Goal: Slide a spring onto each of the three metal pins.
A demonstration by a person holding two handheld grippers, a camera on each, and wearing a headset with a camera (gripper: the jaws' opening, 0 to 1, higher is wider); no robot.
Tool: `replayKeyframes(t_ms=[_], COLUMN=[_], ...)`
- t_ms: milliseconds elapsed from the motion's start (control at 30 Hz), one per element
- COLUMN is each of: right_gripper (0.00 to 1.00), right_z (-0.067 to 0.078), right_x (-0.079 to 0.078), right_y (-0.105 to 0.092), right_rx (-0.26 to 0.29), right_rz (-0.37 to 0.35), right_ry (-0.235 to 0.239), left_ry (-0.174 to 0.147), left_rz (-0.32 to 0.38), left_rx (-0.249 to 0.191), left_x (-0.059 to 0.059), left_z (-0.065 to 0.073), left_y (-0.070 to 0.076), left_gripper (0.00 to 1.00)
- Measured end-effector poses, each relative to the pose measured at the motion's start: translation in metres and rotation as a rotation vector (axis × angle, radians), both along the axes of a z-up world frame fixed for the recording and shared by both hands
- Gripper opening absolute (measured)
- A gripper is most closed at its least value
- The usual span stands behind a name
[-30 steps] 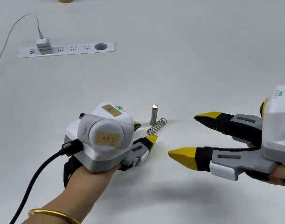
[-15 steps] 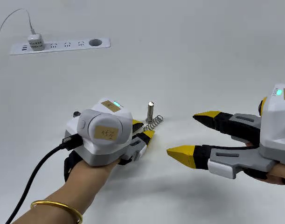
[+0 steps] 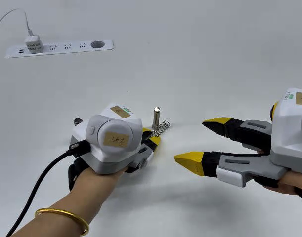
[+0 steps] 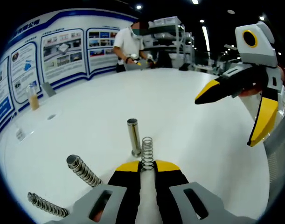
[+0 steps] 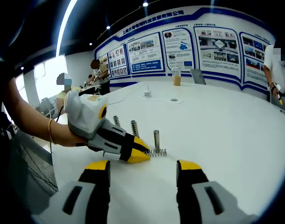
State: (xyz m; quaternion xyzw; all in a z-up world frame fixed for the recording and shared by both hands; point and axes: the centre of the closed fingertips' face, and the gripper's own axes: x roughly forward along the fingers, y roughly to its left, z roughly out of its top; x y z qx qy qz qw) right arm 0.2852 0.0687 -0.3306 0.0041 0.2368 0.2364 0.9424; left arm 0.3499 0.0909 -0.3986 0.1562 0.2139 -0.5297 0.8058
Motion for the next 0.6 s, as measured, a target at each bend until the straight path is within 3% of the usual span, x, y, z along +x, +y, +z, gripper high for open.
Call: replayKeyframes(t_ms=[333, 533, 600], right_gripper=[0.58, 0.58, 0.58], right_z=[0.006, 0.012, 0.014], right_x=[0.002, 0.004, 0.005], right_y=[-0.001, -0.001, -0.001], right_rx=[0.036, 0.064, 0.073], right_rz=[-0.016, -0.029, -0.032], right_ry=[0.0, -0.001, -0.003], left_ry=[0.013, 0.025, 0.015], left_rz=[0.0, 0.007, 0.004], left_rx=[0.011, -0.017, -0.015], left_x=[-0.004, -0.011, -0.015], left_z=[0.0, 0.007, 0.009], left_y=[0.009, 0.017, 0.021], left_gripper=[0.1, 0.1, 0.1])
